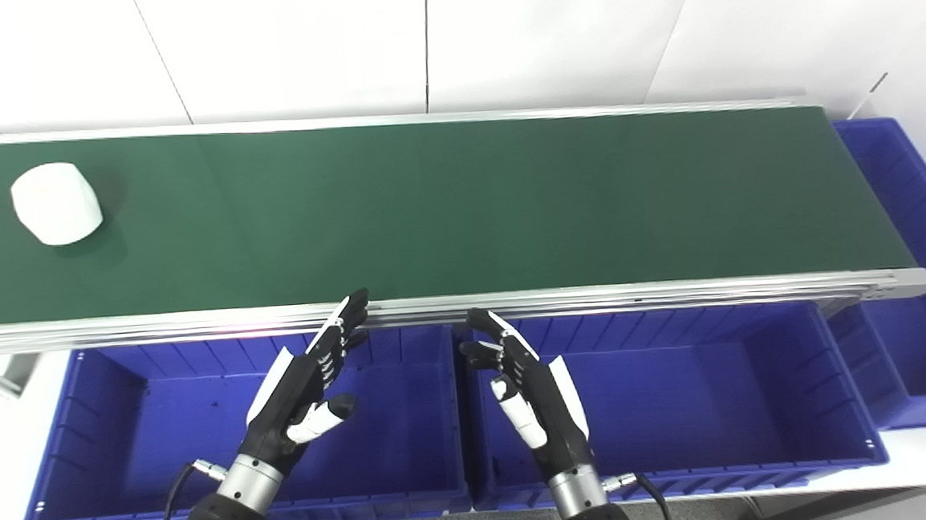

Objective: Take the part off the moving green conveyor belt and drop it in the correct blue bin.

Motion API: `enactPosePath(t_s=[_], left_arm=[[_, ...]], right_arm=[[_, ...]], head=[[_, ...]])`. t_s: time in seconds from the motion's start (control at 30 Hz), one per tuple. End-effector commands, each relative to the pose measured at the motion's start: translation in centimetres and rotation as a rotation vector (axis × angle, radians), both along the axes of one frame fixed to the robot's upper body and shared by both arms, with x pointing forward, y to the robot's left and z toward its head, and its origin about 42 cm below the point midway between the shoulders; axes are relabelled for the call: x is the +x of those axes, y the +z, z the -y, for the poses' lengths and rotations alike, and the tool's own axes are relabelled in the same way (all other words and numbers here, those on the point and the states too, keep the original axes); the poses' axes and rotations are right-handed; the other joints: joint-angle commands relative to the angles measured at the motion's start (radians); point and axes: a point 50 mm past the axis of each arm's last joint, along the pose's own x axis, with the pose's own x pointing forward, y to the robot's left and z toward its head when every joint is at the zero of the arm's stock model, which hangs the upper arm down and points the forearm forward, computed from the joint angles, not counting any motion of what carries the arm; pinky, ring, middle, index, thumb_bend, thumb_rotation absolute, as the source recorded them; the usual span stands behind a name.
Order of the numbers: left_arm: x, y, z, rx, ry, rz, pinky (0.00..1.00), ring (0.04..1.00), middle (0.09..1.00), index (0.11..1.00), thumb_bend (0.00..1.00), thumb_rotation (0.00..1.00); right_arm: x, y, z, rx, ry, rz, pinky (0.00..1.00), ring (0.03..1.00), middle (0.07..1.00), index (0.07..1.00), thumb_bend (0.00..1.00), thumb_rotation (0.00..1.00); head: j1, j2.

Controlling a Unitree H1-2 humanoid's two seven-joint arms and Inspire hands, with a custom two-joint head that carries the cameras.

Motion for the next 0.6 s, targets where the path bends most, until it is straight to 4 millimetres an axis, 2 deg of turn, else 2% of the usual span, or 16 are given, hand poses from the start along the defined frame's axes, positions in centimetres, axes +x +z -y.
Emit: enactPosePath(t_s=[0.0, 0.3, 0.5, 0.57], left_arm=[[0.68, 1.06, 0.34, -0.031, -0.014, 0.070, 0.96, 1.000, 1.000, 0.971, 1.00, 0.82], [0.78, 0.74, 0.35, -0.026, -0.021, 0.073, 0.96, 1.000, 1.000, 0.977, 1.00, 0.82], [0.83, 0.65, 0.46, -0.021, -0.020, 0.079, 0.95, 1.000, 1.000, 0.977, 1.00, 0.82], [0.84, 0.58, 0.50, -0.019, -0.021, 0.080, 0.95, 1.000, 1.000, 0.977, 1.00, 0.82]], right_arm=[[0.55, 1.03, -0.15, 0.022, -0.002, 0.086, 0.73, 0.776, 0.874, 0.878, 0.81, 1.00], [0.61, 1.06, 0.00, 0.003, -0.026, 0.091, 0.74, 0.789, 0.870, 0.872, 0.82, 0.99], [0.85, 1.18, 0.21, -0.050, -0.034, 0.111, 0.92, 0.913, 0.908, 0.874, 0.84, 1.00], [0.84, 1.12, 0.27, -0.051, -0.028, 0.109, 0.94, 0.922, 0.911, 0.874, 0.84, 1.00]], head=[[0.000, -0.004], [0.006, -0.016], [0.020, -0.024], [0.021, -0.028]])
